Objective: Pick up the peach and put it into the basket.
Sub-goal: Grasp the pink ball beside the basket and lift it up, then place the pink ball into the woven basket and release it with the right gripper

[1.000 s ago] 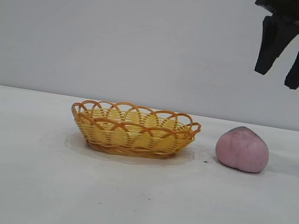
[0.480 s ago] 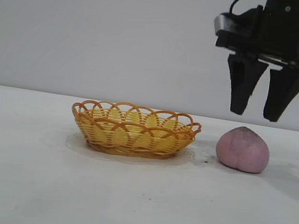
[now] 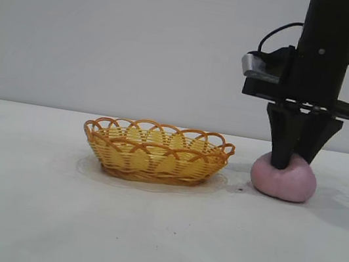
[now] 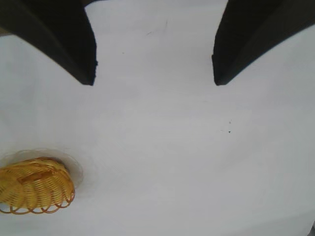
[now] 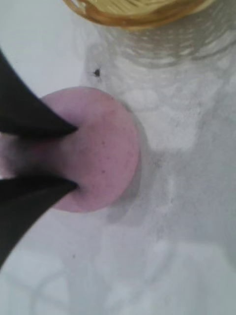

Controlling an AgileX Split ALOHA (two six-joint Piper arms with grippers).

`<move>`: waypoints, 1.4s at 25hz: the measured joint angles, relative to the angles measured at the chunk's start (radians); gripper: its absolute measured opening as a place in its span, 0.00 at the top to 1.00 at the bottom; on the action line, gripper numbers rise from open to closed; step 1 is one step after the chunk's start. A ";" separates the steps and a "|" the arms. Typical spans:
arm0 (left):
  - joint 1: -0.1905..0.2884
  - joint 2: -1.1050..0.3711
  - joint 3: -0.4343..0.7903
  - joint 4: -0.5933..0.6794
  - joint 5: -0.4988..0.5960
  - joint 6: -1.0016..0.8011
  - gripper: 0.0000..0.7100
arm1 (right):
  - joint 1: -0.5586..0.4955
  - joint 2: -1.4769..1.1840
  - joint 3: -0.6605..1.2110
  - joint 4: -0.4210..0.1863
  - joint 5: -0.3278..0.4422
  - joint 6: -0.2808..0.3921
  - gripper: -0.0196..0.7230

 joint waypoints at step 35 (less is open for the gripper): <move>0.000 0.000 0.000 0.000 0.000 -0.001 0.33 | 0.216 0.125 -0.451 0.111 0.169 -0.054 0.84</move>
